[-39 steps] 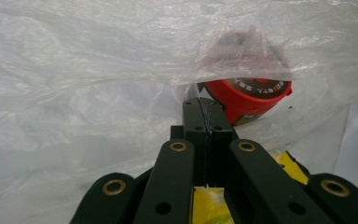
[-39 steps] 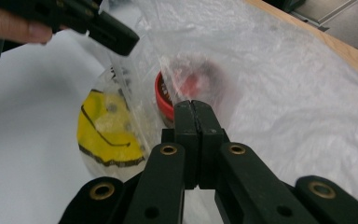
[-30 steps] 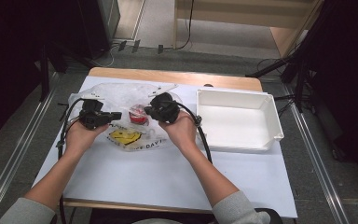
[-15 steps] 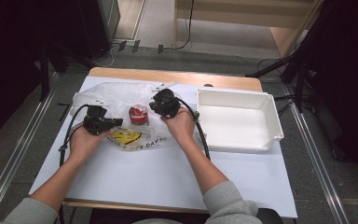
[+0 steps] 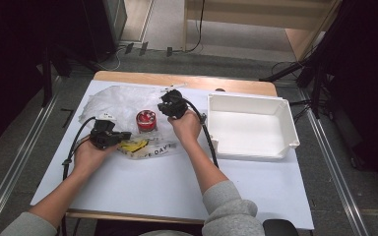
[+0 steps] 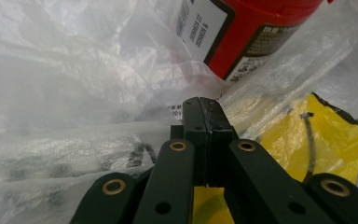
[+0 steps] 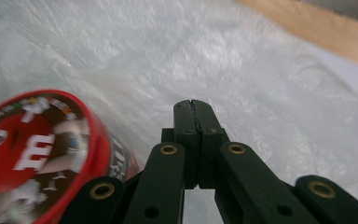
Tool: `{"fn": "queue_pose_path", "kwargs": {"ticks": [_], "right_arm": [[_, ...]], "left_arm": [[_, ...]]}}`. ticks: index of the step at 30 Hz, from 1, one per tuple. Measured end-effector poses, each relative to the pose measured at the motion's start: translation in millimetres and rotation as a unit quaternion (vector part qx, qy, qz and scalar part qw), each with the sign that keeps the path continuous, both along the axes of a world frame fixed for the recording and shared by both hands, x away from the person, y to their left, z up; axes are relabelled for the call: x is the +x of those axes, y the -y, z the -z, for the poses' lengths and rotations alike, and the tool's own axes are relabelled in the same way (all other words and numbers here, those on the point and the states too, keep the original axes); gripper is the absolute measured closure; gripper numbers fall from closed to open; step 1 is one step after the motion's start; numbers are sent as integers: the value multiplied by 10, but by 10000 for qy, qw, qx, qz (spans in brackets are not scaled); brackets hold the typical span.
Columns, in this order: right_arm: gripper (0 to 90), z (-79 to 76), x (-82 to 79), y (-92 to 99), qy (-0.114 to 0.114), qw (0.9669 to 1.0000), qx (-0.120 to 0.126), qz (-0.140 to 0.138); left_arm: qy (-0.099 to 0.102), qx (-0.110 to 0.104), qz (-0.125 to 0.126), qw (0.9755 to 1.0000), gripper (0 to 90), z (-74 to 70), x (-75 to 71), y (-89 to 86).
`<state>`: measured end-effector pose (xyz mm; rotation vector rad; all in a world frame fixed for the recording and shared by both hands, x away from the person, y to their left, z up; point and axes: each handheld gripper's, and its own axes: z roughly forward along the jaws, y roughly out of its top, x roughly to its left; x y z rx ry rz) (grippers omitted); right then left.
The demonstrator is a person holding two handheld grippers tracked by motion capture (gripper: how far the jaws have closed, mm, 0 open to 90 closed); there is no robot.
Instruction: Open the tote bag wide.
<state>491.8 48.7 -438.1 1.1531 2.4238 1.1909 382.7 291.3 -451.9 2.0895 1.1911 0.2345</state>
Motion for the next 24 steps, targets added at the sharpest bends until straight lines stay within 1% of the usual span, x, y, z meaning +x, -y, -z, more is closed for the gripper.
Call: {"fn": "queue_pose_path", "kwargs": {"ticks": [1, 2, 3, 4, 6, 8, 11, 13, 16, 17, 20, 21, 22, 24], "right_arm": [[900, 24, 21, -12, -101, 9999, -64, 5], [900, 43, 32, -24, -130, 9999, -46, 28], [900, 59, 48, -31, -65, 10000, -52, 9], [900, 63, 59, -42, -69, 9999, -53, 53], [900, 75, 96, -64, -84, 9999, -58, 59], [900, 97, 117, -77, -10, 10000, -44, 82], [900, 148, 152, -75, -76, 9998, -37, 165], [900, 178, 168, -71, -162, 9996, -76, 211], [900, 204, 184, -73, -145, 9994, -145, 279], [900, 211, 193, -70, -115, 9994, -143, 289], [900, 230, 222, -58, -199, 9989, -84, 413], [900, 239, 228, -57, -185, 9988, -95, 435], [900, 249, 234, -55, -176, 9988, -111, 437], [900, 274, 248, -50, -144, 9989, -126, 438]], "left_arm": [[27, 33, 36, 10000, 900, -3, -12, 8], [55, 5, 51, 10000, 900, 2, -27, 19], [74, 33, 87, 9999, 900, 2, -42, 25], [87, 42, 95, 9999, 900, 4, -61, 33], [119, 95, 143, 9998, 900, 8, -90, 30], [117, 70, 141, 9998, 900, 23, -110, 17], [93, 161, 202, 9996, 900, 53, -146, 14], [100, 152, 255, 9995, 900, 56, -177, 17], [121, 182, 300, 9993, 900, 60, -224, 18], [120, 185, 311, 9993, 900, 63, -237, 12], [129, 186, 343, 9992, 900, 72, -261, -9], [104, 182, 359, 9991, 900, 69, -273, -11], [127, 185, 374, 9990, 900, 70, -282, -16], [125, 165, 310, 9993, 900, 76, -314, -25]]}}
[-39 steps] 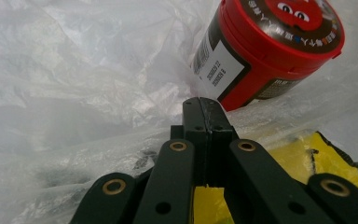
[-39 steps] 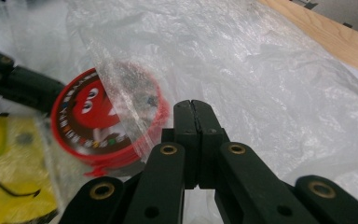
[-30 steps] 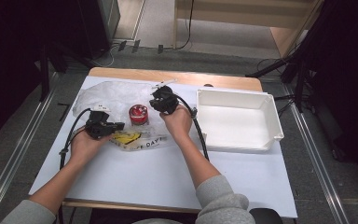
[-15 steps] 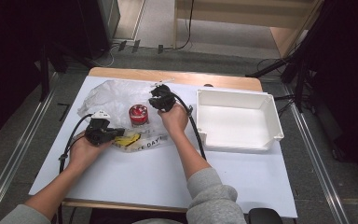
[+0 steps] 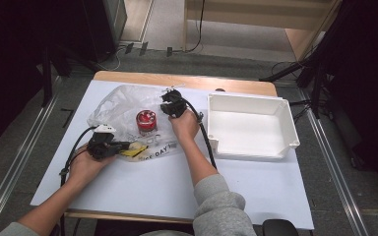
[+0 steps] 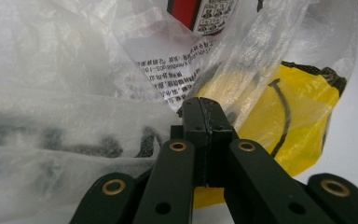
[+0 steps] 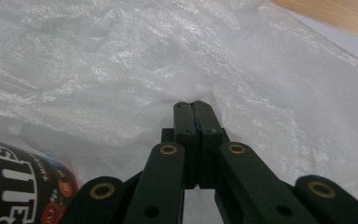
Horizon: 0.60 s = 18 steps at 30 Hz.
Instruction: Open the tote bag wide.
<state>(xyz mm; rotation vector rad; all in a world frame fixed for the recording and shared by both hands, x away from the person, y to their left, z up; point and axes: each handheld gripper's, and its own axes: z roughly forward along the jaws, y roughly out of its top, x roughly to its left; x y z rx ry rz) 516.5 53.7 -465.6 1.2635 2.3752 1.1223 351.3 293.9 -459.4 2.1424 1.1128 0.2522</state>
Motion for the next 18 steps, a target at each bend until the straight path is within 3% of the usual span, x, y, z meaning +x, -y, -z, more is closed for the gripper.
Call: {"fn": "queue_pose_path", "kwargs": {"ticks": [6, 8, 14, 18], "right_arm": [[900, 54, 34, 1, -38, 10000, 4, 92], [900, 54, 45, 6, 17, 10000, -52, 77], [900, 36, 110, 5, 62, 9996, -238, 120], [900, 41, 125, 9, 51, 9995, -204, 227]], "left_arm": [[-123, -140, -29, 9998, 900, 3, -54, -34], [168, 94, 383, 9991, 900, 1, -2, -100], [142, 42, 424, 9990, 900, 6, -44, -152], [137, 32, 410, 9991, 900, 6, -75, -183]]}}
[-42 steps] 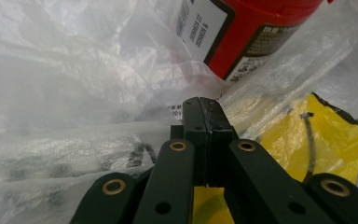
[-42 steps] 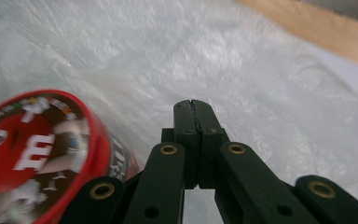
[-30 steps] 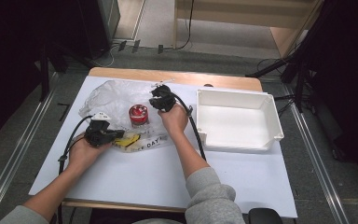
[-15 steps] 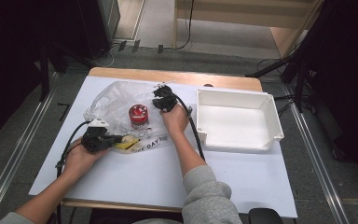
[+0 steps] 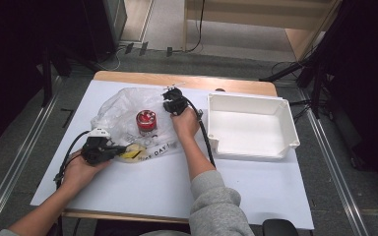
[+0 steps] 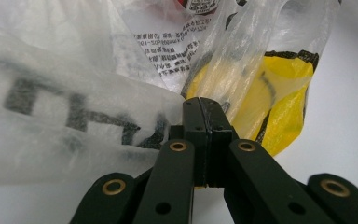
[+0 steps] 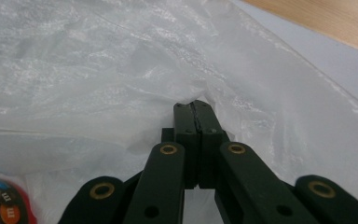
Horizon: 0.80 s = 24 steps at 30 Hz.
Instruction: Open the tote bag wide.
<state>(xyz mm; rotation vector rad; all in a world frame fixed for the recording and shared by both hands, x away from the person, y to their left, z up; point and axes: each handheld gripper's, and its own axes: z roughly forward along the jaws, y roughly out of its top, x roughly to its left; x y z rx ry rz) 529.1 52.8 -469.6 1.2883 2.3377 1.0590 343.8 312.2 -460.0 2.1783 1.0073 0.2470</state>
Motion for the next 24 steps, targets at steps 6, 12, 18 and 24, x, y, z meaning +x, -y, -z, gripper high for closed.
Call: {"fn": "queue_pose_path", "kwargs": {"ticks": [6, 12, 18, 24], "right_arm": [[900, 8, 6, -2, 5, 10000, 62, 61], [900, 10, 10, -1, 68, 9999, 8, 132], [900, 14, 9, -8, 113, 9996, -27, 258], [900, -93, -21, -11, -86, 9997, -7, 234]], "left_arm": [[-43, -6, 10, 10000, 900, -12, -72, -84], [-369, -262, -331, 9984, 900, -9, -220, -126], [-390, -298, -364, 9981, 900, -7, -206, -120], [-306, -381, -351, 9982, 900, -92, -184, -80]]}}
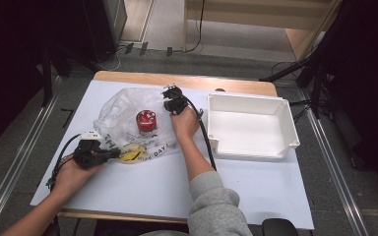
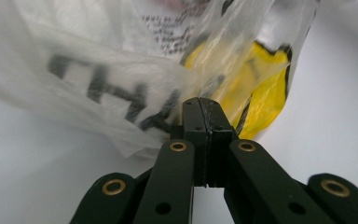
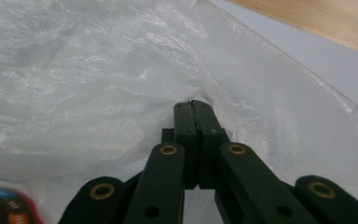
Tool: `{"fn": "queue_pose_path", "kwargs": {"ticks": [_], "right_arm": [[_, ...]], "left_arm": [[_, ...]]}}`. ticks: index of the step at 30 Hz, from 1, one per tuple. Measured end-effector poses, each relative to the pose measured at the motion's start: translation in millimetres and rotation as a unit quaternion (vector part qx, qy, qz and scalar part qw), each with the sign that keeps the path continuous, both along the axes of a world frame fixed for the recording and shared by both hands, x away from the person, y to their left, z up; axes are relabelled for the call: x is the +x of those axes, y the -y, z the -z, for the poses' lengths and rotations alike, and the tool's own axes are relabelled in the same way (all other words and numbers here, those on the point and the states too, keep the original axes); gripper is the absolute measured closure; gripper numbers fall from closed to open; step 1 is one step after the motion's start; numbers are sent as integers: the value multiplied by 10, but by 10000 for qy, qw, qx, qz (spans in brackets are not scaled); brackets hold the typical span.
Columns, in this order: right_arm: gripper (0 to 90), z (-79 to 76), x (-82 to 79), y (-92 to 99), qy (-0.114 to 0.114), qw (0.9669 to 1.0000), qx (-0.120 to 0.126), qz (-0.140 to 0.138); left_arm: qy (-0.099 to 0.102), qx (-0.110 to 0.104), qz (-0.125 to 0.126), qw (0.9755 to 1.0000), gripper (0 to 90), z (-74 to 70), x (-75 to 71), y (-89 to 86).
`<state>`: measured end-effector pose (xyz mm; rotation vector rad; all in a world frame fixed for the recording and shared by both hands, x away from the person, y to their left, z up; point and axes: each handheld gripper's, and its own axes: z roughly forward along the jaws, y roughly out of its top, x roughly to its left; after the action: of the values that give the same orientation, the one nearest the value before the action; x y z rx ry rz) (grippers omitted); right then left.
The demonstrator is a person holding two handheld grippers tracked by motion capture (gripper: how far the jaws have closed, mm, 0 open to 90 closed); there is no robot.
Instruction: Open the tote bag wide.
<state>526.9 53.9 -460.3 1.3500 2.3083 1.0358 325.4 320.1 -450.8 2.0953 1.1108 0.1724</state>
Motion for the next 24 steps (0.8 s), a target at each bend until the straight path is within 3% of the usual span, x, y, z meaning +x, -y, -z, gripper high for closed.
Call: {"fn": "queue_pose_path", "kwargs": {"ticks": [13, 18, 24], "right_arm": [[900, -442, -246, 39, 117, 9984, 387, -407], [900, -551, -376, 32, 256, 9971, 410, -595], [900, -585, -546, 57, 157, 9959, 376, -805]], "left_arm": [[123, -319, 191, 9992, 900, -389, 24, 81], [161, -343, 260, 9989, 900, -564, 79, 117], [194, -405, 280, 9986, 900, -768, 184, 113]]}}
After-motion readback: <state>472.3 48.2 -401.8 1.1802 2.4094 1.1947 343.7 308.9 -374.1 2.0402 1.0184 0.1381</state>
